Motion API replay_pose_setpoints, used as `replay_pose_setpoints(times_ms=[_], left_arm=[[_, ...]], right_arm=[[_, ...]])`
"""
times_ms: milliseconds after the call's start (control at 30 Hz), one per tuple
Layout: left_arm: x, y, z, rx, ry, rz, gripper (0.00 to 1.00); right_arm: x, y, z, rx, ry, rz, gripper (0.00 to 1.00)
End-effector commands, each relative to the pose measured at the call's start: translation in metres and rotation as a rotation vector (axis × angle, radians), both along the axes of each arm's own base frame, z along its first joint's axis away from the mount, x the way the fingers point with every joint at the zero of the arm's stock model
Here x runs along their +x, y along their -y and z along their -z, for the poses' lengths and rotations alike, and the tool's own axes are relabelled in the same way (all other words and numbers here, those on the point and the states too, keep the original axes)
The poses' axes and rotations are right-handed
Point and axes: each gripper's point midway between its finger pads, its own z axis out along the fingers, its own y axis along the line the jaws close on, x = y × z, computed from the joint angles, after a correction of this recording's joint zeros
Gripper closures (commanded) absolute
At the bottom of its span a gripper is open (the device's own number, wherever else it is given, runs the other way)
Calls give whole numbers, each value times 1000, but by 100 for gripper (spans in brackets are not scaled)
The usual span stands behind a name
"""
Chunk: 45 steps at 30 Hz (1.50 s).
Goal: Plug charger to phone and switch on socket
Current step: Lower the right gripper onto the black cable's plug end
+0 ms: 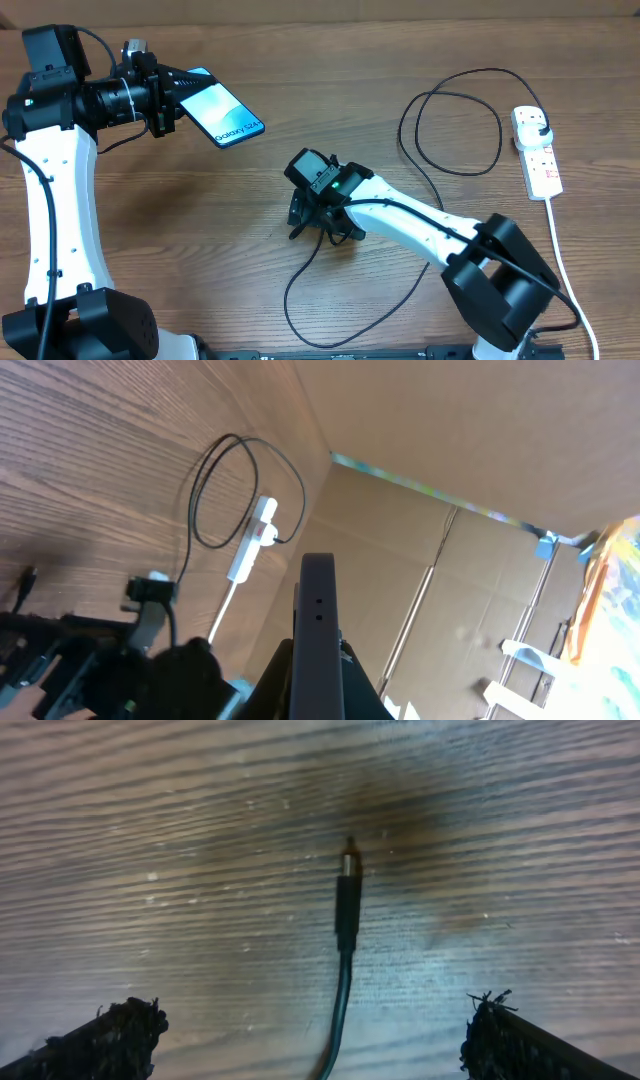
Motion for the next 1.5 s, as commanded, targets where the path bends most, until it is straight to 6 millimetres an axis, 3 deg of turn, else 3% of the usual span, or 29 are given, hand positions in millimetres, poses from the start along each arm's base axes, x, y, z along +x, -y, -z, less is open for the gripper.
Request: replay_pose_setpoints(times_ms=[0,333,967,1033,1167,1233,1467], left_arm=[[-2,1,-7,-22,28,21,96],[-2,1,-7,-22,28,21,96],[-1,1,-7,-15,41,27,96],[-1,1,-7,-15,41,27,96],[-1,1,-7,-15,41,27,96],[-1,1,-7,-14,41,27,96],[-1,1,-7,-14,41,27,96]], right_arm=[[-4,4,13,-24,-23,7,0],[-2,5,19,-39,-25,5,1],[5,13,36,-59,-47,39,15],[6,15,39,-64,-52,45,23],[10,20,43,-77,-53,58,62],[9,21,45,-85,-57,58,68],[7,24,52,-102,-74,57,75]])
